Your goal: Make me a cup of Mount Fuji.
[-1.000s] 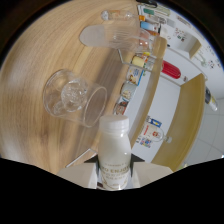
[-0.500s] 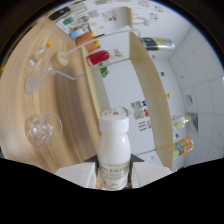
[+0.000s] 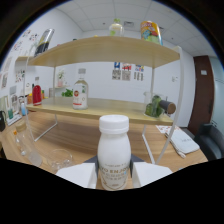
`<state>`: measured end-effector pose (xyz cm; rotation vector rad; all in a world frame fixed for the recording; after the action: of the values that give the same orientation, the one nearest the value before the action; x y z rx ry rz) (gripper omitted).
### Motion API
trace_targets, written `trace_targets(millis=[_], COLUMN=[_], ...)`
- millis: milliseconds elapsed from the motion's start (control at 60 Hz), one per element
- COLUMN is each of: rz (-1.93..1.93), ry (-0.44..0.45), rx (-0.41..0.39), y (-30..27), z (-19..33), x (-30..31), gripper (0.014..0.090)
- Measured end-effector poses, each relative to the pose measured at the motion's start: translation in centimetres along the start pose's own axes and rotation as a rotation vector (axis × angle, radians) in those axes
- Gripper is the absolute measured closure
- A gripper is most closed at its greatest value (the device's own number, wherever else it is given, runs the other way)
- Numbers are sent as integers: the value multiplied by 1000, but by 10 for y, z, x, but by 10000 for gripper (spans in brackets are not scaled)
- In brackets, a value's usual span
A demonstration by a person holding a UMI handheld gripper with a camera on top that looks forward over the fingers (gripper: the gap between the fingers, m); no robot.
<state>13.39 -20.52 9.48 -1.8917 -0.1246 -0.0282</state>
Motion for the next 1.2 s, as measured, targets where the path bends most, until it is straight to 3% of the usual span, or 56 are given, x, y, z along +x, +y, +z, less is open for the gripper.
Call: trace_targets(millis=[517, 583, 650, 667, 883, 1200], rz=[107, 103, 89, 87, 85, 104], ry=[-7, -1, 32, 42, 115, 128], rx=[-90, -135, -167, -170, -174, -194], y=[43, 45, 42, 39, -3, -27], z=[-8, -13, -22, -26, -82, -148], x=[5, 4, 7, 8, -11, -83], gripper=[532, 401, 199, 189, 195, 188])
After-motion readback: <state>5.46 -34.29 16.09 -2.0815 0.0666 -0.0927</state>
